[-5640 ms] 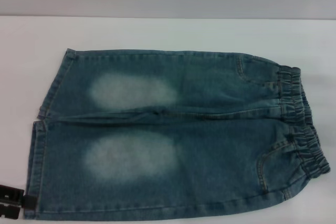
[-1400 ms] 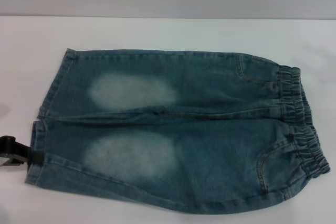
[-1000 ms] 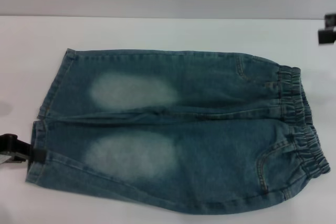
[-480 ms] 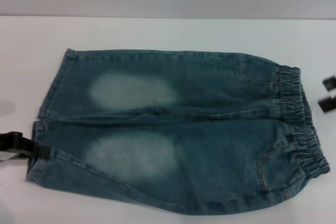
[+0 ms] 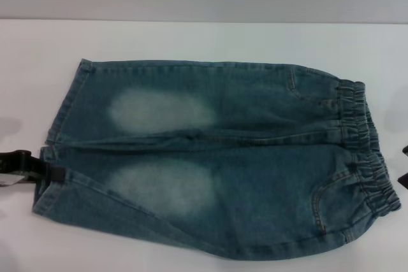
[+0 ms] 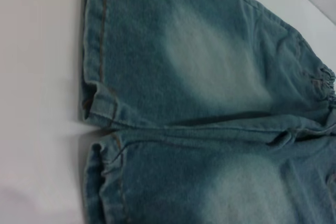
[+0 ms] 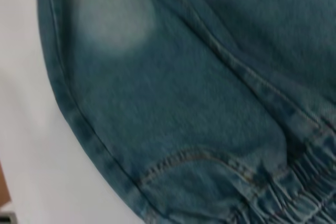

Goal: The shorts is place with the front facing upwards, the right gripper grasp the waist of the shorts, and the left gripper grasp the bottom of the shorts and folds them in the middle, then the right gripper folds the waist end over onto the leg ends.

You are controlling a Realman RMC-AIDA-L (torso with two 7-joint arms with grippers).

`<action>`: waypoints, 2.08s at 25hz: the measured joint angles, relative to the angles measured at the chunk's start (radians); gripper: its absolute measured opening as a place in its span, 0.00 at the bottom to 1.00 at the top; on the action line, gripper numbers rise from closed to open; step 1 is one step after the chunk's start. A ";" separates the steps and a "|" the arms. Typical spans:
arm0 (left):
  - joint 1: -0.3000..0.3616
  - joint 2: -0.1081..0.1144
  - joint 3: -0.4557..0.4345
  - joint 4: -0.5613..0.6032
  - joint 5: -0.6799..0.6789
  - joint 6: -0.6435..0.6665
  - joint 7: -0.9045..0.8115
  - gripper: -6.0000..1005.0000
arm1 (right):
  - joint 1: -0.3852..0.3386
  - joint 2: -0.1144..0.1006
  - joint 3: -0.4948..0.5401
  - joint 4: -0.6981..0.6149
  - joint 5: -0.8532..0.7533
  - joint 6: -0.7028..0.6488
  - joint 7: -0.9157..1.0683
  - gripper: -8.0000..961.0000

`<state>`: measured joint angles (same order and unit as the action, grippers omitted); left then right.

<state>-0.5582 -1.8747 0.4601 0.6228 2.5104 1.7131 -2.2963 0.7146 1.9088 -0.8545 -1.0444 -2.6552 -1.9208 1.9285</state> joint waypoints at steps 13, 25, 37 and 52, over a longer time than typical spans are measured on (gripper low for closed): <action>-0.010 -0.014 0.000 0.000 -0.014 -0.012 -0.002 0.04 | 0.017 0.046 -0.046 0.027 -0.138 0.072 -0.001 0.75; -0.015 -0.013 0.000 0.000 -0.026 -0.021 -0.010 0.04 | 0.021 0.083 -0.131 0.037 -0.173 0.092 -0.001 0.75; -0.019 -0.009 0.000 0.000 -0.026 -0.024 -0.012 0.04 | 0.047 0.103 -0.171 0.096 -0.213 0.120 -0.001 0.75; -0.018 -0.006 0.000 0.000 -0.025 -0.024 -0.012 0.04 | 0.047 0.105 -0.190 0.102 -0.215 0.112 -0.004 0.75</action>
<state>-0.5767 -1.8803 0.4602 0.6228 2.4851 1.6886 -2.3086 0.7616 2.0135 -1.0441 -0.9424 -2.8701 -1.8083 1.9250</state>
